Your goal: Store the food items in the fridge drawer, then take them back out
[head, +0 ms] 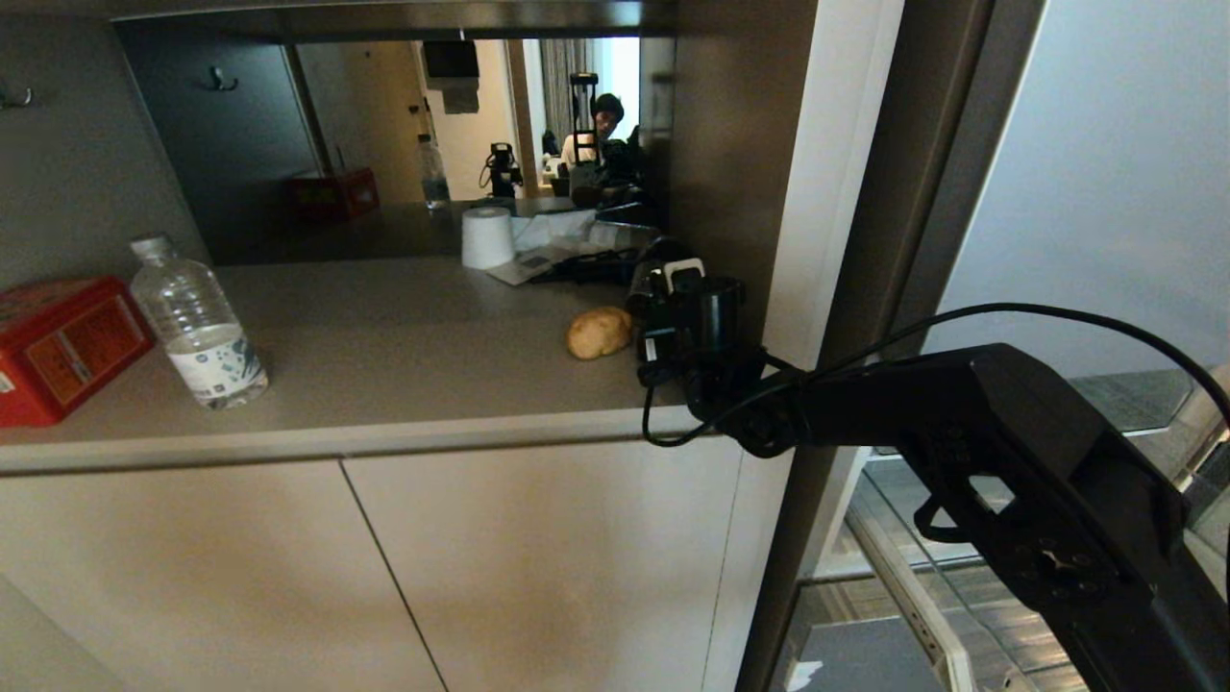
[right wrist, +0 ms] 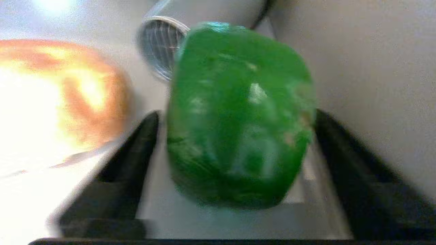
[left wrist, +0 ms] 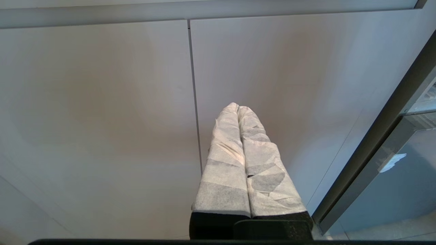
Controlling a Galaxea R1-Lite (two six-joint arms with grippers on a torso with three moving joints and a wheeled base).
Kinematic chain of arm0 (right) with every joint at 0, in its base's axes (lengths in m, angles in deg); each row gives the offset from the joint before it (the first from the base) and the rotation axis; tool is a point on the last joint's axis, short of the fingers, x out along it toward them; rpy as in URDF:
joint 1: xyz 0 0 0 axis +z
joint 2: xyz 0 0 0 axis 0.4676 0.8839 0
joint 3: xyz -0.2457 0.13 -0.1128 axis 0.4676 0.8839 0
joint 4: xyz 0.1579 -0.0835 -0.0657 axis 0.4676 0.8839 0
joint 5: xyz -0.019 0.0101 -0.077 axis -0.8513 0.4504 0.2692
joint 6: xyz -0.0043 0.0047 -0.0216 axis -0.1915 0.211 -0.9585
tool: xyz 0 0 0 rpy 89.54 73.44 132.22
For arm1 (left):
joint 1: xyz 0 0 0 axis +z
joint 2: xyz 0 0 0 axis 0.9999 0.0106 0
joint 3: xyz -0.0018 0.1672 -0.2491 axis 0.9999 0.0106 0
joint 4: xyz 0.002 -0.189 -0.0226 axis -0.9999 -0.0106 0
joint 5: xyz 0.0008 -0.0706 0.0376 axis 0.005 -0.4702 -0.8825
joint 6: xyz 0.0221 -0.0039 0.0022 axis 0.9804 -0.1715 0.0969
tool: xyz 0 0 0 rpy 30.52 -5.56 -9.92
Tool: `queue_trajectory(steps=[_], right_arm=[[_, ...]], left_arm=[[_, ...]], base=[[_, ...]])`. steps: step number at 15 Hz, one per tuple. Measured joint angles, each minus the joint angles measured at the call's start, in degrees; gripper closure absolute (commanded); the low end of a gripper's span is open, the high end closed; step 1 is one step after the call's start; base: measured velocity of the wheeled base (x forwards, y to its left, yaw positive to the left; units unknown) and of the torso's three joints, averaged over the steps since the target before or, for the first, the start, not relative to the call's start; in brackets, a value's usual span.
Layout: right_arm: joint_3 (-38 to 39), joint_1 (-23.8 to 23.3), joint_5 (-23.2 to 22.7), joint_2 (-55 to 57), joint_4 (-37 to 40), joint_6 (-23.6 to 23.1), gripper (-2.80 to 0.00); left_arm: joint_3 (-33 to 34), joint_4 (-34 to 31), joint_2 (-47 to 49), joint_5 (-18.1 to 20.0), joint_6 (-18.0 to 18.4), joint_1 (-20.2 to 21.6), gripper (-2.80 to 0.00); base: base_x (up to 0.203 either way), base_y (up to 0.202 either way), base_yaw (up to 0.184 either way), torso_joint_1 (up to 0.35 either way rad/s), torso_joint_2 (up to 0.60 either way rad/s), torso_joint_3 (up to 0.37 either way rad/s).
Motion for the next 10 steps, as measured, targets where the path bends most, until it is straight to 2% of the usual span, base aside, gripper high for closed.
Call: queue_trajectory(steps=[7, 10], right_arm=[[0.05, 0.54, 0.44, -0.27, 0.00, -0.12, 0.00], [0.11, 2.36, 1.84, -1.60, 0.00, -0.30, 0.00]], left_arm=[[0.00, 0.01, 0.00, 0.00, 0.00, 0.00, 0.00], [0.00, 0.01, 0.00, 0.01, -0.01, 0.00, 0.00]], base=[[0.000, 0.000, 0.000, 0.000, 0.00, 0.000], [0.000, 0.000, 0.000, 0.000, 0.00, 0.000]])
